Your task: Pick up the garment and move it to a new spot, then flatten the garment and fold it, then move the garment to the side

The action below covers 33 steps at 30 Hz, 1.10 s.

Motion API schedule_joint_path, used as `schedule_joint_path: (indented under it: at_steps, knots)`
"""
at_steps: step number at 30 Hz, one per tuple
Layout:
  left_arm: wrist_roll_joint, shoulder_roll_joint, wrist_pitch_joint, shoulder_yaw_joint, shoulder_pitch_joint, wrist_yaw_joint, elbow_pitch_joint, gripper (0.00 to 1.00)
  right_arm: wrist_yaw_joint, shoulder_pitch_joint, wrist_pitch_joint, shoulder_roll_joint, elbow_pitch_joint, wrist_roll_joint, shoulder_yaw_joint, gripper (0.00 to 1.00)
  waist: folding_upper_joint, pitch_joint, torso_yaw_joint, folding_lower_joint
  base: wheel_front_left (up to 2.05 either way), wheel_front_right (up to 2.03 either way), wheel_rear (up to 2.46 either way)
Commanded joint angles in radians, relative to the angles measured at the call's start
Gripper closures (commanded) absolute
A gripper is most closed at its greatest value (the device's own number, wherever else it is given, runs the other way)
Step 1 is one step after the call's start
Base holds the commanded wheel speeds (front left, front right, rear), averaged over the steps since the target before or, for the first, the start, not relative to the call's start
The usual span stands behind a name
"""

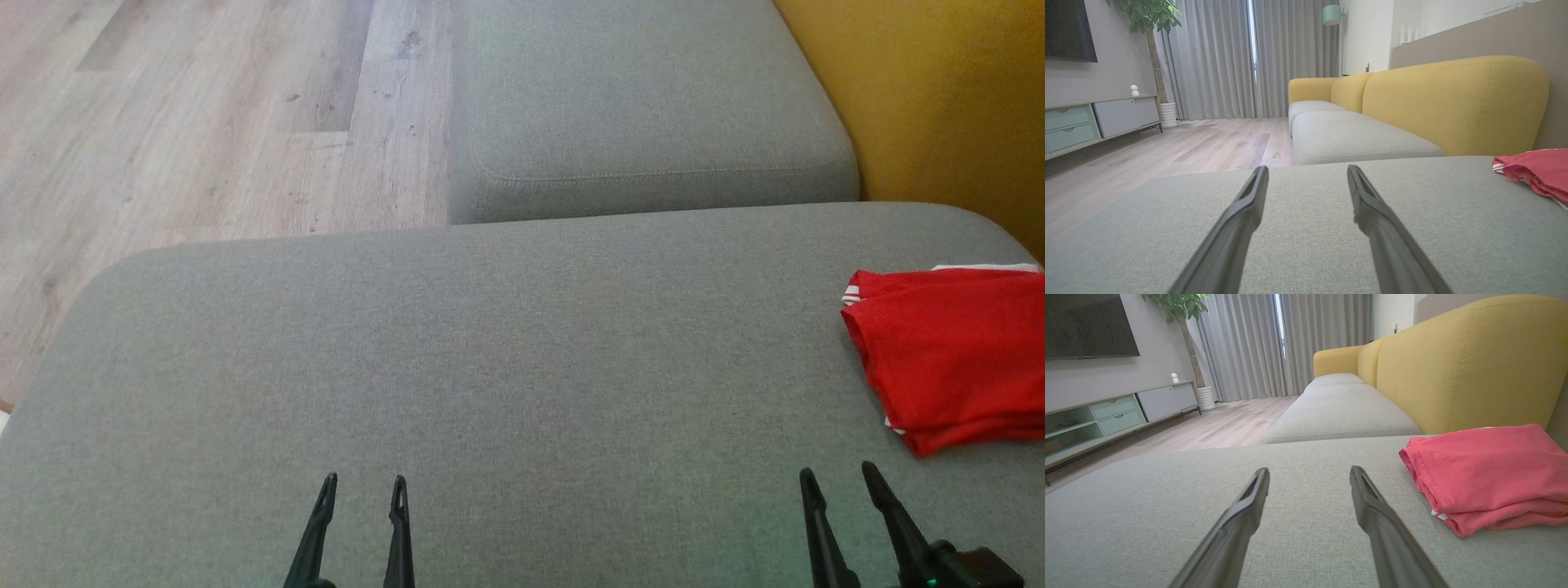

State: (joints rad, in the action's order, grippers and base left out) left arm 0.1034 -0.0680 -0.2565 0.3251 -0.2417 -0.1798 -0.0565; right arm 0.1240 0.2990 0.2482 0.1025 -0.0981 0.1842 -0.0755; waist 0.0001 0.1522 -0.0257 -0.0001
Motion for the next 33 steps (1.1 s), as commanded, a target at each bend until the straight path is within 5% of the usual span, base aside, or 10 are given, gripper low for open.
schedule_joint_path:
  at_steps: [1,6,7,13,33]
  knots:
    - [-0.012,0.015,-0.005,-0.035,0.033,0.004,0.034,0.0,0.007,-0.034,0.013,0.007,0.033,-0.009,-0.017,0.0,-0.0001,0.004,0.0,0.0001,0.0,0.0,0.0]
    - [-0.012,0.017,-0.005,-0.037,0.033,0.006,0.032,0.0,0.007,-0.038,0.013,0.004,0.034,-0.011,-0.02,0.0,-0.0001,0.01,-0.001,0.0001,0.0,0.0,0.0]
    - [0.0,0.001,0.0,-0.002,-0.004,0.005,0.0,1.0,0.0,0.0,0.0,-0.004,0.0,-0.001,0.0,1.0,-0.0001,0.01,-0.001,0.0001,0.0,0.0,0.0]
    - [0.009,-0.001,0.002,-0.002,-0.03,0.005,-0.071,1.0,0.0,0.014,-0.003,-0.008,-0.083,0.007,-0.011,1.0,-0.0001,0.009,0.0,0.0001,0.0,0.0,0.0]
    - [0.253,-0.012,0.044,-0.051,0.027,0.051,-0.09,1.0,0.001,-0.05,-0.047,-0.004,-0.093,0.235,0.006,1.0,-0.0001,-0.016,0.004,0.0001,0.0,0.0,0.0]
